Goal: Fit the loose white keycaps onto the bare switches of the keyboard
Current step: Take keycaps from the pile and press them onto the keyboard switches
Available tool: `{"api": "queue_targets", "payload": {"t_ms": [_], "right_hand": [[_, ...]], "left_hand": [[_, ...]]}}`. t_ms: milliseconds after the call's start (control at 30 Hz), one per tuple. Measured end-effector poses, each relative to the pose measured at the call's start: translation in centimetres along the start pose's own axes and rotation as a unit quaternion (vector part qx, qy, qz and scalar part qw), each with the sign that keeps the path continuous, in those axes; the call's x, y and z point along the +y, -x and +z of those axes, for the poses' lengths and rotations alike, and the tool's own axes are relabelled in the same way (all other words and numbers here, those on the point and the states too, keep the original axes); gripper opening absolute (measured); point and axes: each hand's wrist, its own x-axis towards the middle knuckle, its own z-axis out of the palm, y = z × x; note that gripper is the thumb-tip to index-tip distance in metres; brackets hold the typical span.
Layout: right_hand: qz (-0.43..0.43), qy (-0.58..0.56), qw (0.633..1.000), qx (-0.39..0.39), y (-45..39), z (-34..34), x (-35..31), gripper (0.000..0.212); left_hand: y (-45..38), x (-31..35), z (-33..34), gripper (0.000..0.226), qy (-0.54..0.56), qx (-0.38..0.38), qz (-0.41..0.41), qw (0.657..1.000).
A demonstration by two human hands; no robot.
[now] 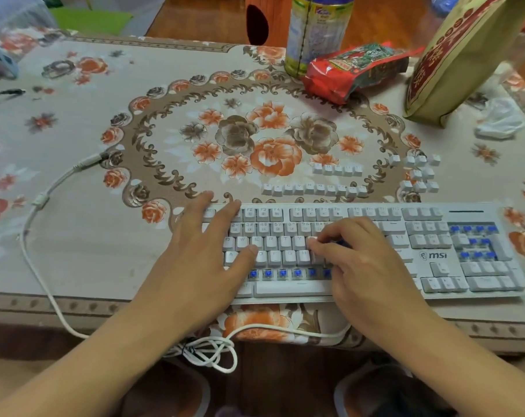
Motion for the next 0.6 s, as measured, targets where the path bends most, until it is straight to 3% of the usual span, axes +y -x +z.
{"api": "queue_targets", "payload": {"t_ms": [233,400,600], "right_hand": [[0.024,-0.025,0.999,0.019,-0.4,0.8,-0.2,0.036],[0.009,0.040,0.999,-0.014,-0.4,0.0,-0.8,0.026],[0.055,-0.036,0.998,0.017,-2.9,-3.2,0.9,0.029]], "left_hand": [[-0.3,0.0,-0.2,0.072,-0.002,0.001,-0.010,1.000],[-0.6,0.6,-0.2,0.071,0.010,0.006,-0.013,1.000],[-0.7,0.8,0.1,0.068,-0.025,0.022,0.032,0.999]]}}
